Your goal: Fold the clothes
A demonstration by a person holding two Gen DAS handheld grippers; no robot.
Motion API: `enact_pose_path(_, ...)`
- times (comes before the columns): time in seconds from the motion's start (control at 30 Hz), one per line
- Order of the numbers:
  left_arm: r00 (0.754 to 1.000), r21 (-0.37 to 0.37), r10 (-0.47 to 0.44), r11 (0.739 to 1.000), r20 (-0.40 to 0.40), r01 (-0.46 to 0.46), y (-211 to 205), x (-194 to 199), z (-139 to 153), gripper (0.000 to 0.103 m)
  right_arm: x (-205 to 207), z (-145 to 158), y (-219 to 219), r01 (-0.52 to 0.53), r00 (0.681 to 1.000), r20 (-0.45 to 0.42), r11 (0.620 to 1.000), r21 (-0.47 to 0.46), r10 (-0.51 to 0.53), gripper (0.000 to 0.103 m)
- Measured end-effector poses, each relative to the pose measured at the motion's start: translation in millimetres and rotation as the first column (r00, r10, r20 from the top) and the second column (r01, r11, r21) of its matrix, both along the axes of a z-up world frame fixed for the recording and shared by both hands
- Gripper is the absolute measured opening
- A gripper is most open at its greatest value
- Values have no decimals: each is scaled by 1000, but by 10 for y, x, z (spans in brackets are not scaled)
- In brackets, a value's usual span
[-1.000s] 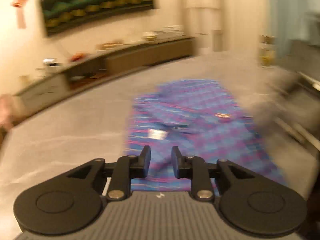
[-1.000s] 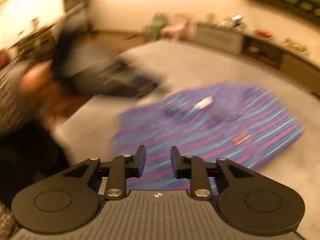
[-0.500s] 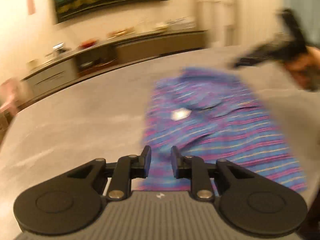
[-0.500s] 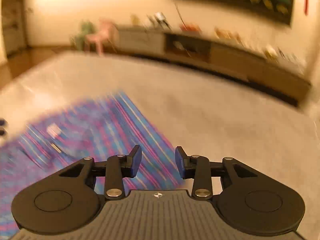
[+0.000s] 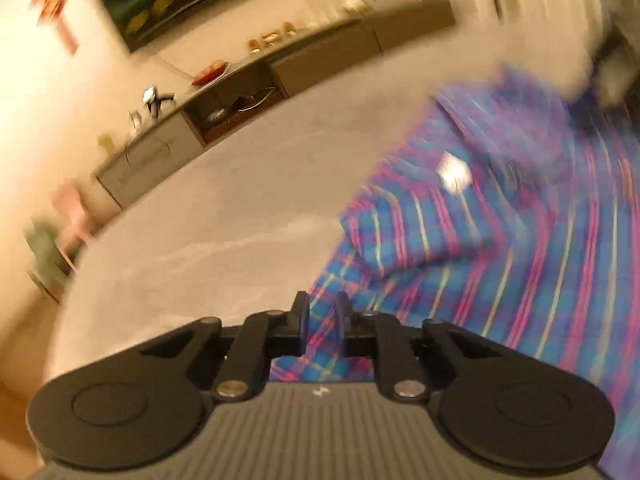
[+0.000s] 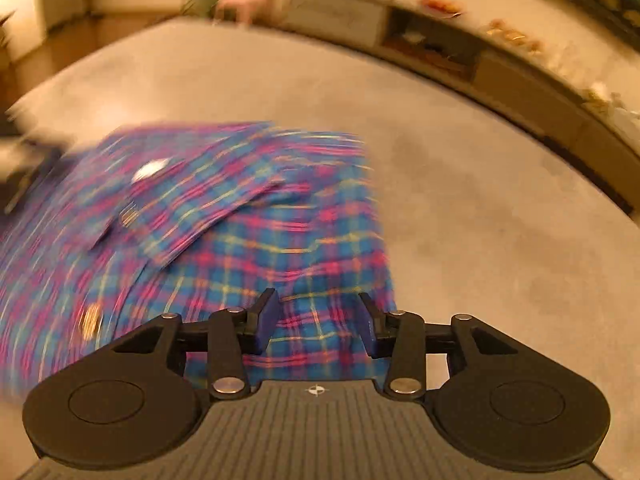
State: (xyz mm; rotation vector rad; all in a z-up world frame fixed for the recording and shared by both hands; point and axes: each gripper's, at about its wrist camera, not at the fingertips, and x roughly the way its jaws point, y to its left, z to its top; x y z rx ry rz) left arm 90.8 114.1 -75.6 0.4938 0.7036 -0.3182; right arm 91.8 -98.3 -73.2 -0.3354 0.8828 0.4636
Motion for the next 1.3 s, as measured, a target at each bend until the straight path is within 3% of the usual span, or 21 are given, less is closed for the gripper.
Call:
enact_pose_path(0.2, 981, -117, -179, 979, -80, 170, -79, -304, -95, 24, -20, 223, -19, 2, 983, 184, 990, 141, -28, 45)
enact_pose_path(0.3, 956, -179, -270, 952, -111, 248, -119, -456, -143, 23, 255, -65, 38, 25, 989, 143, 998, 62, -34, 43)
enact_pose_path(0.33, 946, -200, -300, 941, -121, 273, -132, -507, -158, 23, 339, -131, -22, 55, 991, 121, 996, 71, -63, 46)
enact_pose_path(0.4, 951, -198, -284, 946, -119, 257, -91, -494, -135, 23, 497, -194, -206, 149, 986, 65, 984, 93, -155, 49)
enact_pose_path(0.47, 964, -192, -244, 956, -108, 220, -41, -508, -70, 21, 527, -167, -320, 223, 969, 97, 974, 33, -225, 49)
enact_pose_path(0.53, 949, -223, -304, 934, -89, 279, -35, -659, 1, 21, 450, -83, -390, 250, 959, 130, 967, 41, -253, 47)
enact_pose_path(0.57, 937, -239, -340, 919, -78, 314, -35, -740, 35, 21, 365, -3, -409, 245, 956, 147, 966, 78, -254, 47)
enact_pose_path(0.63, 910, -269, -411, 884, -54, 383, -36, -901, 101, 24, 88, 194, -341, 122, 974, 168, 979, 161, -149, 47)
enact_pose_path(0.7, 882, -237, -462, 871, -94, 431, -113, -972, -43, 25, -16, 104, -179, 43, 990, 128, 991, 128, -59, 46)
enact_pose_path(0.73, 880, -212, -463, 875, -107, 434, -124, -977, -127, 25, -61, 46, -96, 6, 995, 103, 994, 107, -17, 45)
enact_pose_path(0.8, 890, -177, -442, 890, -114, 420, -93, -957, -231, 29, -98, -112, -12, -19, 999, 49, 998, 60, 16, 45)
enact_pose_path(0.93, 934, -122, -348, 933, -79, 338, 53, -835, -212, 30, -66, -145, -185, 66, 998, 14, 992, 107, -68, 47)
enact_pose_path(1.0, 949, -123, -305, 948, -77, 295, 118, -711, -217, 29, -81, -148, -194, 85, 996, 10, 991, 101, -86, 47)
enact_pose_path(1.07, 947, -165, -312, 940, -70, 298, 192, -681, -120, 27, -70, -127, -155, 87, 996, 3, 993, 83, -88, 47)
enact_pose_path(1.17, 949, -272, -315, 915, -26, 297, 305, -644, 66, 28, -198, 139, -71, 114, 986, 115, 992, 61, -121, 47)
enact_pose_path(1.3, 965, -260, -248, 941, -88, 218, 274, -393, -79, 28, -333, 243, 50, 53, 975, 205, 987, 150, -84, 49)
